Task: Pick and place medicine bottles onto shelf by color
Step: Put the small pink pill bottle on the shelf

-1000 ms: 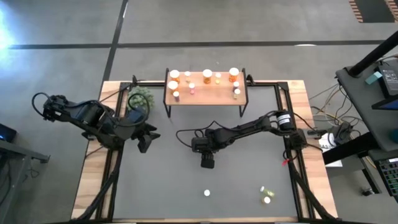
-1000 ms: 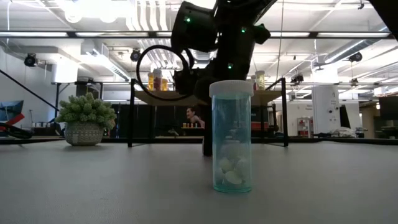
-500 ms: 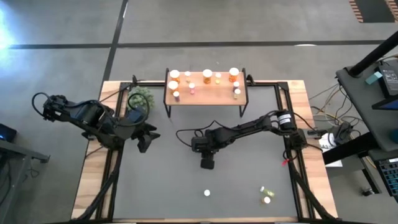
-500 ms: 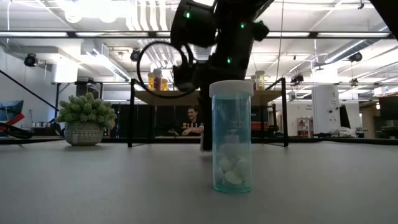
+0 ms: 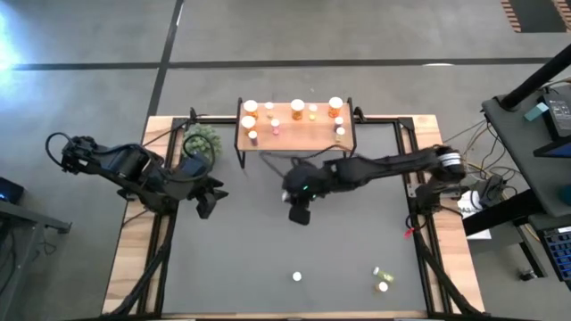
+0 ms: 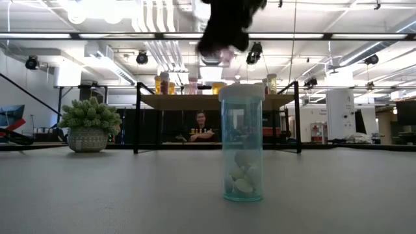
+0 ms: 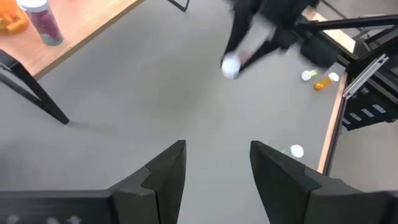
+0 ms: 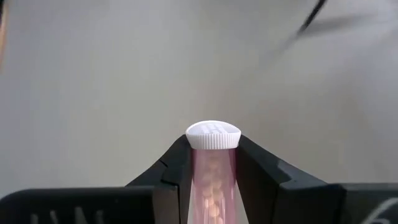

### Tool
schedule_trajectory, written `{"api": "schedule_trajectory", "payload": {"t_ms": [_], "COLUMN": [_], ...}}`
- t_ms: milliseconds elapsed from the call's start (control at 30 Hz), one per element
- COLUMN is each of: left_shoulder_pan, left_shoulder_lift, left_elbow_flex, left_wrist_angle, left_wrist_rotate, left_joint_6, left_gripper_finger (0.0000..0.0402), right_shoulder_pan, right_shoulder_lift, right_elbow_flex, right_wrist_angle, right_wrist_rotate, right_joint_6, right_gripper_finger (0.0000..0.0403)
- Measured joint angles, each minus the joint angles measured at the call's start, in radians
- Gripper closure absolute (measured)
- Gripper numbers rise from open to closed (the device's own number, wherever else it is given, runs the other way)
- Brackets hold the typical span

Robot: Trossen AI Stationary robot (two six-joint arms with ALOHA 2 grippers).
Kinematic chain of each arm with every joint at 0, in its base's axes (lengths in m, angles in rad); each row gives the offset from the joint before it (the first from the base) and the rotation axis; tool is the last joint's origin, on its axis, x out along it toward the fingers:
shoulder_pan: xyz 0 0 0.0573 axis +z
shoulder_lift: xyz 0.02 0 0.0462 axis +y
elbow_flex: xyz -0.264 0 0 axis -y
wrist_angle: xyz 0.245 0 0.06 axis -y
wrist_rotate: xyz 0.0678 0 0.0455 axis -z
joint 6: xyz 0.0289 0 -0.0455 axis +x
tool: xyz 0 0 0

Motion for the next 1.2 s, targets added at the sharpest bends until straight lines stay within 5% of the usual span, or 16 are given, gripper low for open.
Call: {"api": "schedule_trajectory", "payload": {"t_ms": [400,567,733,1000,1200], "left_shoulder_pan": [-0.001,0.000,0.000,0.000,0.000], "left_shoulder_lift": [0.004,0.003,0.004,0.001,0.000], "left_elbow_flex": [0.000,-0.001,-0.002,-0.012,-0.014], "left_wrist_angle": [-0.005,-0.035,-0.055,-0.054,-0.053], "left_wrist_rotate": [-0.004,-0.005,-0.025,-0.054,-0.074], "left_joint_6": [0.008,0.009,0.009,0.036,0.065], "left_gripper_finger": [0.0240,0.0240,0.0240,0.0240,0.0240], "right_shoulder_pan": [-0.002,-0.002,-0.008,-0.053,-0.091], "right_shoulder_lift": [-0.280,-0.404,-0.476,-0.404,-0.254], "right_elbow_flex": [-0.049,-0.264,-0.519,-0.802,-0.845], "right_wrist_angle": [0.231,0.447,0.856,1.404,1.649], "right_wrist_rotate": [0.456,0.550,0.637,0.712,0.709], "right_joint_6": [-0.162,-0.179,-0.280,-0.313,-0.336], "right_gripper_finger": [0.0307,0.0306,0.0304,0.0304,0.0296]}}
